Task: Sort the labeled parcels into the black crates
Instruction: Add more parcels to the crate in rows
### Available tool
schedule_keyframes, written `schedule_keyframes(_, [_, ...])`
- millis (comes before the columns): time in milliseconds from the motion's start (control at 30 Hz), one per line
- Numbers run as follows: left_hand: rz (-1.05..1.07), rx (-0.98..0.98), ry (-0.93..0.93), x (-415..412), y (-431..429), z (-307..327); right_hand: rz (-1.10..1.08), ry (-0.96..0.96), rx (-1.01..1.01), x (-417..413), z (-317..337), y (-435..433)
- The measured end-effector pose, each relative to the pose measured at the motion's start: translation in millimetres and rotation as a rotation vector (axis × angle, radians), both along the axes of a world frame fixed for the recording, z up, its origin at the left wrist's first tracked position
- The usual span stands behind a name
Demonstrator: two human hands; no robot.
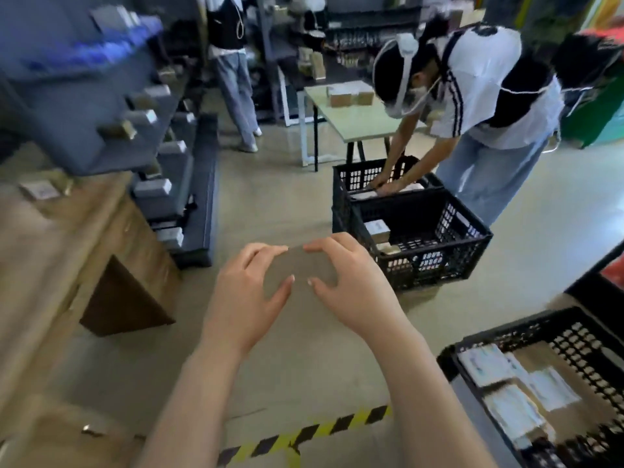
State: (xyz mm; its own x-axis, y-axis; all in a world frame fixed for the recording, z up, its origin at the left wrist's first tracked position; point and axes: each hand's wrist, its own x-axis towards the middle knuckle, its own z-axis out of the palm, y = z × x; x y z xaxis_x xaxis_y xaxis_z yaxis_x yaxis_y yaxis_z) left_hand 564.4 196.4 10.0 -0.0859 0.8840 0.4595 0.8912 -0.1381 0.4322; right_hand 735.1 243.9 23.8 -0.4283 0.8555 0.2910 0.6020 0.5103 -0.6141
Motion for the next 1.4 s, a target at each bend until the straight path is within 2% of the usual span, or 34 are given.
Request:
schedule_keyframes(233, [0.322, -0.006, -0.052, -136, -54, 17, 0.321, -0.038, 0.0, -163, 17, 1])
schedule_keyframes(500, [0.703, -0.003, -0.112, -238, -106, 11, 0.7, -0.013, 0.026, -316, 8, -2])
schedule_keyframes(833, [1.051, 0.08, -0.128, -329, -67, 13, 1.004, -0.027, 0.082, -452, 19, 66])
schedule_keyframes(1033, [1.131, 0.084, -0.164, -370, -5, 8, 1.05, -0.055, 0.088, -505, 17, 132])
schedule_keyframes(1400, [1.024, 0.05, -0.191, -487, 110, -3, 1.0, -0.094, 0.027, -612, 2, 236])
